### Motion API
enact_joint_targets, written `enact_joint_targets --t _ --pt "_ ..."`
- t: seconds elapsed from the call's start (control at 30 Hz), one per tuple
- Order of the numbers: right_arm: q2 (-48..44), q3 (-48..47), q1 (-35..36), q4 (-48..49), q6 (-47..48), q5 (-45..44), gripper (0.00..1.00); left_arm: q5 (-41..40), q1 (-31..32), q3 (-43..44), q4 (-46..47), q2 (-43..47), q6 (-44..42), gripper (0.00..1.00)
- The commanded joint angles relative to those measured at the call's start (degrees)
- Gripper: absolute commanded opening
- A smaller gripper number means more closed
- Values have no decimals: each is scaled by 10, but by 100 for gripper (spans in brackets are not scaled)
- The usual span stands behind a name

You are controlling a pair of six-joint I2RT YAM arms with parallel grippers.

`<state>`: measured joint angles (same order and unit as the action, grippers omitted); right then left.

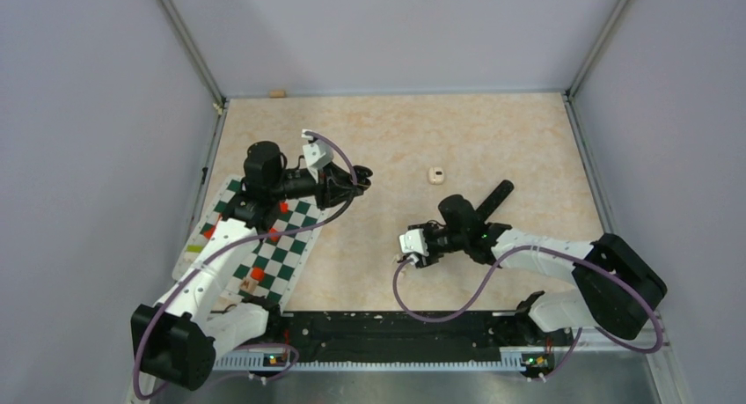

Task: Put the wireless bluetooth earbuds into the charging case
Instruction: Adjust the earbud at the center of the board.

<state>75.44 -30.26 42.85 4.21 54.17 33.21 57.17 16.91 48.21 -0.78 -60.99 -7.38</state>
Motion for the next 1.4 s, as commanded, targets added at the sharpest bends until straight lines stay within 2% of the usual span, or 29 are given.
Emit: enact_joint_targets --t 0.0,0.23,1.03,1.37 --pt "1 0 26 14 26 38 50 12 -3 -1 36 14 7 0" --pt "12 0 30 10 24 39 42 12 -5 -2 38 13 10 0" --pt "58 -4 50 4 28 12 32 14 -6 -7 46 15 17 0" --pt "64 2 56 31 23 -5 28 11 -6 -8 48 14 17 0"
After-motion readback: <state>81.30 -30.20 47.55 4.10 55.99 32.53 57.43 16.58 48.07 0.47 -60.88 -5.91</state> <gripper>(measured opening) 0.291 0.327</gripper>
